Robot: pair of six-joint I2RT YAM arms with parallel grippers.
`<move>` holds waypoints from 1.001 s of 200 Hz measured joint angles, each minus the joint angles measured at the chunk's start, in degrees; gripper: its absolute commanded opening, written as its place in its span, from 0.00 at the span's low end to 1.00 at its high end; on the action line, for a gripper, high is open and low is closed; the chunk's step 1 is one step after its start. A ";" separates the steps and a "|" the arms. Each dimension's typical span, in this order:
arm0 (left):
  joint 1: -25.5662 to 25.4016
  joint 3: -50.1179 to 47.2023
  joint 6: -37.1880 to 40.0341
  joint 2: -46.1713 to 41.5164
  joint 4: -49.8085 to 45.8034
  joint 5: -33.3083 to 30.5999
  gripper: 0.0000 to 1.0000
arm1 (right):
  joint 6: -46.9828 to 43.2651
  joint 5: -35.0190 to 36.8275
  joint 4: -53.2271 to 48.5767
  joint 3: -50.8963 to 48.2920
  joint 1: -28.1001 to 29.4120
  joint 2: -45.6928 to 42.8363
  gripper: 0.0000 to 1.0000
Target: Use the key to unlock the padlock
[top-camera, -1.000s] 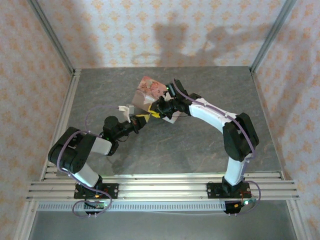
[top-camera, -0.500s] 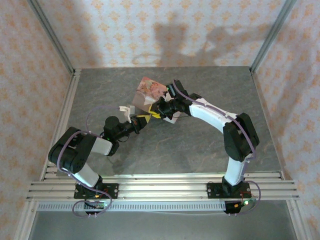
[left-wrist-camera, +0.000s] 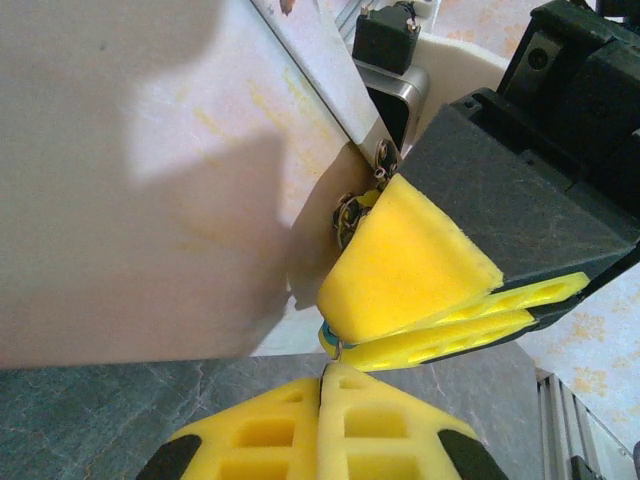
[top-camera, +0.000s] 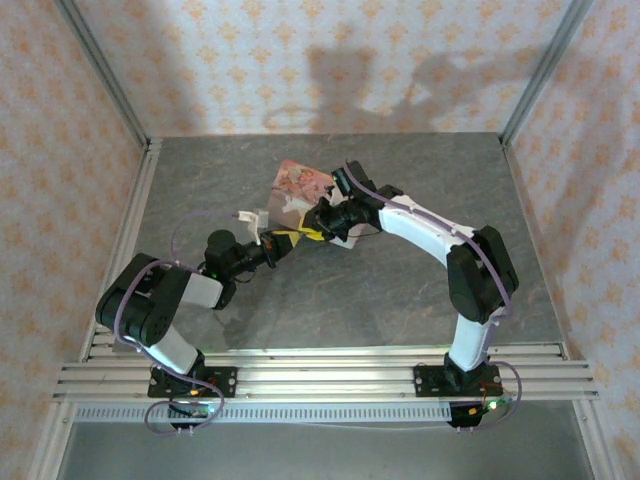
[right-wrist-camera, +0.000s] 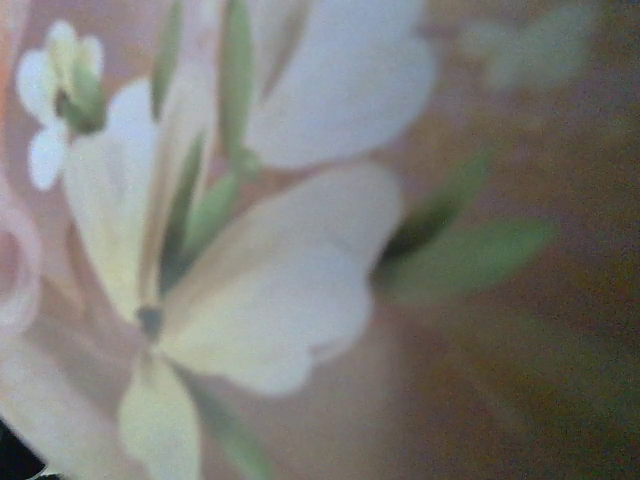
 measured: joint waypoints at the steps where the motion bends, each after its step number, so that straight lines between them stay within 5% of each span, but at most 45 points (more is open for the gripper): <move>1: 0.02 0.02 0.00 0.00 -0.02 0.09 0.00 | -0.02 -0.02 0.00 0.00 0.00 0.00 0.00; 200: -2.05 1.49 -3.26 1.53 0.26 -5.86 0.00 | 3.23 1.11 4.02 -1.05 -0.39 0.00 0.00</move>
